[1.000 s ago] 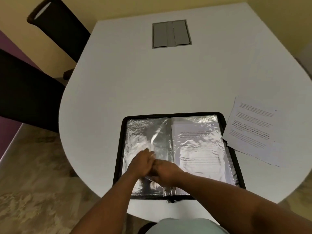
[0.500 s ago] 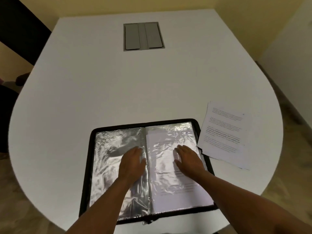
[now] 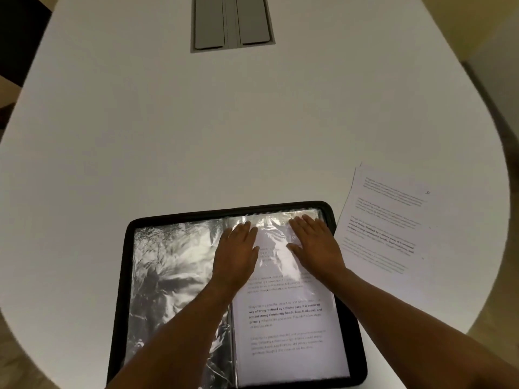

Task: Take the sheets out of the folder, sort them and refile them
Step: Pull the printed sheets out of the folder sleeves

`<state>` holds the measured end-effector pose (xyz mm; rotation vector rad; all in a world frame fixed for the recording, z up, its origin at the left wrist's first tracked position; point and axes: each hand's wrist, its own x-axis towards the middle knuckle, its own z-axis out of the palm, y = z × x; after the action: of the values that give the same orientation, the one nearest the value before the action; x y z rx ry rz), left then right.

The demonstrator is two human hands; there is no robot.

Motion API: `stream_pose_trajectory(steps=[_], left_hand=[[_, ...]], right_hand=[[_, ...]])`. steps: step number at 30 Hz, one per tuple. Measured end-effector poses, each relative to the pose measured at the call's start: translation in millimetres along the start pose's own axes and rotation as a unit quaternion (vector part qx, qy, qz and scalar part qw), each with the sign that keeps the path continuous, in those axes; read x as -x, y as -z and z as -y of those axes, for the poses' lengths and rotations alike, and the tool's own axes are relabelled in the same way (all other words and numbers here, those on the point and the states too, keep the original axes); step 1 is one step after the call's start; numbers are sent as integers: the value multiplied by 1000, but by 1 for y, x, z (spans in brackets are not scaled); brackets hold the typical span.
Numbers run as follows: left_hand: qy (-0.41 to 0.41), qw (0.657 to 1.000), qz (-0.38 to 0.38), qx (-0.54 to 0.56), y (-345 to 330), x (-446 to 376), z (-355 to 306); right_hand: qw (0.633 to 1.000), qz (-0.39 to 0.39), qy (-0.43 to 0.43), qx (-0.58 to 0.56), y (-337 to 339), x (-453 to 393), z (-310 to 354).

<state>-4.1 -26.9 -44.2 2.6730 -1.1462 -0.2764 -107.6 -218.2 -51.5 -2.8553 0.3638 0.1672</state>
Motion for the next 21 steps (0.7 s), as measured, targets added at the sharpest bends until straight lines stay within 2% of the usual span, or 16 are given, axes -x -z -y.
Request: stream_pose_trajectory(steps=[4, 6, 14, 18, 21], left_hand=[[-35, 996, -72, -29, -8, -5, 3], [-30, 996, -78, -25, -8, -7, 0], [13, 996, -49, 68, -4, -31, -2], [-34, 996, -56, 66, -2, -32, -1], [-34, 996, -65, 58, 2, -30, -4]], right_hand=[[990, -128, 61, 8, -14, -4, -3], [985, -155, 77, -7, -14, -6, -3], [979, -84, 185, 14, -1, -28, -1], [976, -38, 210, 44, 9, -32, -1], [977, -35, 206, 51, 19, -33, 4]])
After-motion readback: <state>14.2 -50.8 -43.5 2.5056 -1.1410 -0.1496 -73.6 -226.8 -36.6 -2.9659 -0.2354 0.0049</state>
